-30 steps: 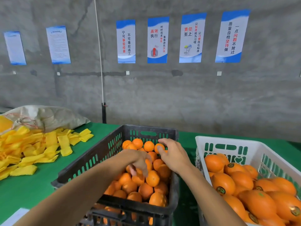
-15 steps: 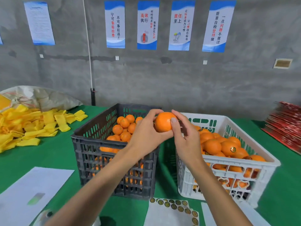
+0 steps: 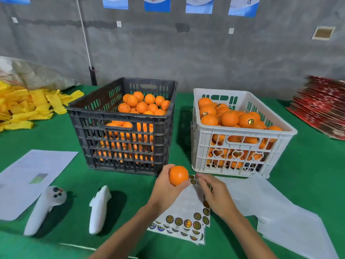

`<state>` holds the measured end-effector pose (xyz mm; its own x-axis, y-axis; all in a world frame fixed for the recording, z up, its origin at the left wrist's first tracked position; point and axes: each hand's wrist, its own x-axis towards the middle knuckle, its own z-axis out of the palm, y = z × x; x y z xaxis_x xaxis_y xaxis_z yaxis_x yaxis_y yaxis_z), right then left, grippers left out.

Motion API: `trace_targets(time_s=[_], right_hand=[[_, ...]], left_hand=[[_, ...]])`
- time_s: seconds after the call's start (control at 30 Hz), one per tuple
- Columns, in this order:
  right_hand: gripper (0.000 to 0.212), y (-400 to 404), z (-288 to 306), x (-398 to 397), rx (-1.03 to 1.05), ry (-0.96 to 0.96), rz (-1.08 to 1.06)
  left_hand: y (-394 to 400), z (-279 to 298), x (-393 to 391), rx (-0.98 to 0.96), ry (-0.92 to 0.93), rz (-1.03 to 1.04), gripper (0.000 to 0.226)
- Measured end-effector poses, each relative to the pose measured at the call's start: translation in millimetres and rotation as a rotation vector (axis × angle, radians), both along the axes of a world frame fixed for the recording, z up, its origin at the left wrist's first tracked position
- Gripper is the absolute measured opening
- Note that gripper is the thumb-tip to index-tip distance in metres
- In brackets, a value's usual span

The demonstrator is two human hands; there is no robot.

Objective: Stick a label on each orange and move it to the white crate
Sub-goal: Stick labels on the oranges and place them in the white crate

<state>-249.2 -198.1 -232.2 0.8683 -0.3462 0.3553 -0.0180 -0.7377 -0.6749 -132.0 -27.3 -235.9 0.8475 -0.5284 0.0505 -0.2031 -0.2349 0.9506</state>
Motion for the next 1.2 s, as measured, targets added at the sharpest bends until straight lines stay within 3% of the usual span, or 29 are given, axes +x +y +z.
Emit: trace_targets(time_s=[0.13, 0.37, 0.47, 0.6, 1.0, 1.13, 1.2], right_hand=[[0.033, 0, -17, -17, 0.004, 0.119, 0.034], [0.079, 6, -19, -23, -0.158, 0.289, 0.140], [0.070, 3, -19, -20, -0.181, 0.253, 0.145], [0.060, 6, -22, -15, -0.136, 0.221, 0.116], [0.027, 15, -23, -7, -0.184, 0.141, 0.031], [0.017, 18, -25, -3, -0.012, 0.103, -0.077], [0.023, 18, -17, 4, 0.158, 0.092, -0.166]], left_hand=[[-1, -17, -10, -0.009, 0.011, 0.032, 0.070], [-9, -14, -22, -0.063, -0.045, 0.300, 0.068], [-6, -16, -23, -0.131, -0.021, 0.235, 0.065], [-5, -20, -26, -0.061, 0.021, 0.056, 0.070], [-6, -25, -27, -0.066, 0.006, 0.092, 0.068], [-6, -25, -26, -0.077, 0.021, 0.080, 0.070], [-6, -26, -26, -0.067, 0.021, 0.075, 0.070]])
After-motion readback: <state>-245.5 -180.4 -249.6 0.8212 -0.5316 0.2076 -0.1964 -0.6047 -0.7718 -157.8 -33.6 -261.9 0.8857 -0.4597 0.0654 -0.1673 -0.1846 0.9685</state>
